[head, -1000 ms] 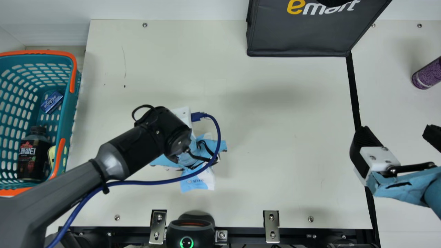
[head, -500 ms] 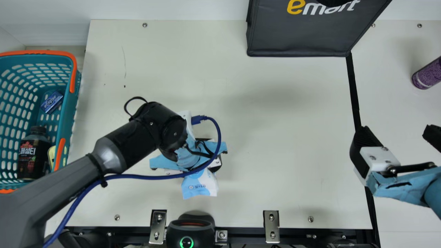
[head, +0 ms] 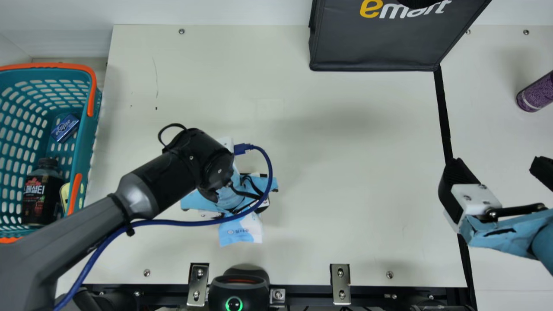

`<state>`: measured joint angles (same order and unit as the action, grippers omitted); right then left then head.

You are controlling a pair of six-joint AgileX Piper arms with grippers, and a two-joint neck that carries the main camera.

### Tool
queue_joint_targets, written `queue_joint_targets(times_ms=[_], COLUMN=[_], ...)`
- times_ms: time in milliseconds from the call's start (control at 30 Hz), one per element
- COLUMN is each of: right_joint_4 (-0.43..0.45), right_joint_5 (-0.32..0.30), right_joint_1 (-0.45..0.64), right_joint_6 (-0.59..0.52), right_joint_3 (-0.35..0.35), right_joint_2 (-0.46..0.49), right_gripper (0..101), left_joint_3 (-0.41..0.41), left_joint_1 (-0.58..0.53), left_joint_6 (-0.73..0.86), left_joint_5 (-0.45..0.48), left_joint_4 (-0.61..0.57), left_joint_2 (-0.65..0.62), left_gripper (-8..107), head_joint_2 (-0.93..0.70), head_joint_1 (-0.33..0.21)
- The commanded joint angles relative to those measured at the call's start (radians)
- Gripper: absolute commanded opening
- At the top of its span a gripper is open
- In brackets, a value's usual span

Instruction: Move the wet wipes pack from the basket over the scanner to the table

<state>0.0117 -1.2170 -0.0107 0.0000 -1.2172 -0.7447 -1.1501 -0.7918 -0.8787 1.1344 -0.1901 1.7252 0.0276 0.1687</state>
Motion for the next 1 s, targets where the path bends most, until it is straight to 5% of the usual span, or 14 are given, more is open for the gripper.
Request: queue_joint_targets(times_ms=[0,567,967], right_joint_4=[0.000,0.000,0.000], right_joint_5=[0.000,0.000,0.000], right_joint_1=[0.000,0.000,0.000], right_joint_6=[0.000,0.000,0.000], right_joint_3=[0.000,0.000,0.000], right_joint_2=[0.000,0.000,0.000], right_gripper=[95,95,95], left_joint_3=[0.003,-0.006,-0.132], left_joint_1=[-0.001,-0.008,-0.066], left_joint_6=[-0.001,0.029,0.008], left_joint_5=[-0.001,-0.073,-0.123], left_joint_4=[0.010,-0.035,-0.042], left_joint_2=[-0.002,-0.014,0.073], left_gripper=[-8,-8,-8], head_joint_2=[0.000,0.000,0.000], head_joint_1=[-0.030,-0.030,-0.030])
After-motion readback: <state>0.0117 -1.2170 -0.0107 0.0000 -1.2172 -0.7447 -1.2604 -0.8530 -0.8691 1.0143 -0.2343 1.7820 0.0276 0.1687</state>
